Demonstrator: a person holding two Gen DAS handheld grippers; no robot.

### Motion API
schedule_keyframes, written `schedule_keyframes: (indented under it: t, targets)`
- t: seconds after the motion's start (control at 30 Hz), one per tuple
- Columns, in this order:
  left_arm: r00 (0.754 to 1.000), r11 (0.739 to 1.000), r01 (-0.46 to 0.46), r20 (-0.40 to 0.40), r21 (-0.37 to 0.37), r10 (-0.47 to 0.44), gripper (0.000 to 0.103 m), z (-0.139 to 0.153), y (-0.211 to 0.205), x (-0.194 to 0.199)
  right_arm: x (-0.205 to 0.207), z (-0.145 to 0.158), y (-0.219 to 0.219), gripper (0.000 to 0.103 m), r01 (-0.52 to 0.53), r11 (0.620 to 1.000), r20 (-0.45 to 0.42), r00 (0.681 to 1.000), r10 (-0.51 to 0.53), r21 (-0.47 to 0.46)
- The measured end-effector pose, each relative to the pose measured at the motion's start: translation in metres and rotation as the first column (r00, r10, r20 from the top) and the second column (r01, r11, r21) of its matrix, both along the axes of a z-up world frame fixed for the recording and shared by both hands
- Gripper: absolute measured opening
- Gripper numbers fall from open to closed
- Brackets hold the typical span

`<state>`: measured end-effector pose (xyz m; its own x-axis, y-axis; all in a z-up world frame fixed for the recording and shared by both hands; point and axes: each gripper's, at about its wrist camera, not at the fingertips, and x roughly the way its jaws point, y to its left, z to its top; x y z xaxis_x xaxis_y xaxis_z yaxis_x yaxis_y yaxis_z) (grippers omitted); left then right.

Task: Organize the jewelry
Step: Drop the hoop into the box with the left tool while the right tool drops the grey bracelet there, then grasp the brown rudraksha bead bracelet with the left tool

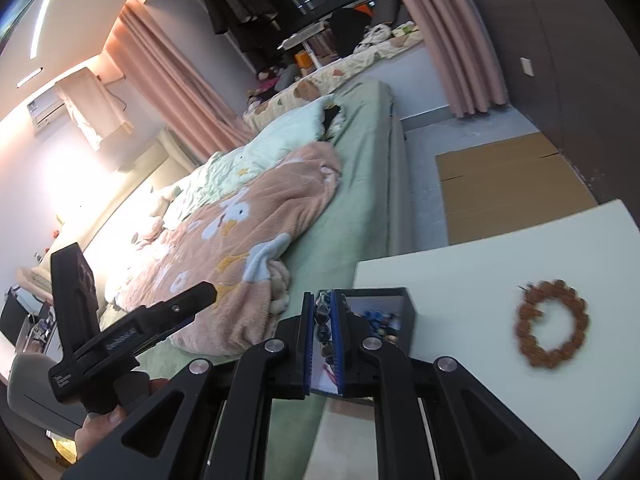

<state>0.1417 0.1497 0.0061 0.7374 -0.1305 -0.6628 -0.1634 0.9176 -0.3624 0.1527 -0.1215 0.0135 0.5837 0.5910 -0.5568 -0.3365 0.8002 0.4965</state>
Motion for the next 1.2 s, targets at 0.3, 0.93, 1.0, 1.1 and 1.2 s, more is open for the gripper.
schedule_keyframes:
  t: [0.3, 0.93, 1.0, 1.1, 1.2]
  targets:
    - [1.000, 1.000, -0.004, -0.003, -0.004, 0.004, 0.098, -0.002, 0.005, 0.000, 0.007, -0.013, 0.002, 0.065, 0.038, 0.999, -0.037, 0.999, -0.039, -0.029]
    - [0.987, 0.987, 0.158, -0.004, 0.026, -0.158, 0.098, -0.001, -0.087, 0.008, -0.020, -0.019, -0.127, 0.065, 0.272, 0.958, -0.117, 0.952, -0.282, -0.091]
    - [0.985, 0.984, 0.174, -0.004, 0.024, -0.174, 0.098, -0.002, -0.099, 0.010, -0.022, -0.023, -0.140, 0.065, 0.308, 0.946, -0.133, 0.938, -0.319, -0.098]
    - [0.979, 0.979, 0.203, -0.004, 0.015, -0.203, 0.098, -0.004, -0.118, 0.014, -0.025, -0.026, -0.157, 0.065, 0.357, 0.930, -0.154, 0.917, -0.367, -0.091]
    - [0.970, 0.970, 0.243, -0.007, 0.026, -0.243, 0.098, -0.006, -0.140, 0.017, -0.031, -0.034, -0.172, 0.071, 0.400, 0.910, -0.170, 0.895, -0.413, -0.106]
